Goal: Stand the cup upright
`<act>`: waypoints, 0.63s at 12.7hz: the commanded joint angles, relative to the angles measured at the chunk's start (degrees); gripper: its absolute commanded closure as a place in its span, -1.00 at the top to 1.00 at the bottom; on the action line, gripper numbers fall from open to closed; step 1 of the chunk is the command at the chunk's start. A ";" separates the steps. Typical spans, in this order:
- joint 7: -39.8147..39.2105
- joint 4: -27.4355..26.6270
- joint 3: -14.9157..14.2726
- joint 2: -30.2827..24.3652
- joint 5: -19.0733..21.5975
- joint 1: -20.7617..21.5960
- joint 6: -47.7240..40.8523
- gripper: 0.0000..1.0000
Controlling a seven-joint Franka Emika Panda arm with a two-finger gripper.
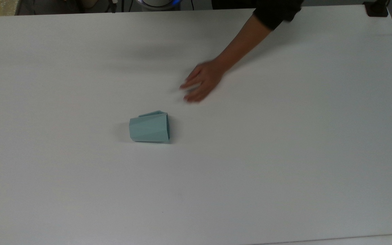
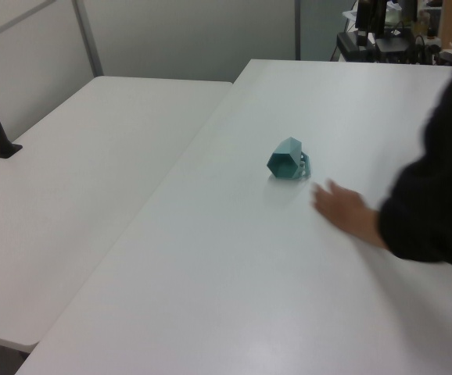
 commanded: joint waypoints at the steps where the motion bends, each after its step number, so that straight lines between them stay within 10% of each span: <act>1: -1.43 0.42 -0.45 -1.15 0.41 -0.31 -1.87 1.00; 8: -1.52 0.77 -0.63 -0.80 1.20 -0.50 -3.39 1.00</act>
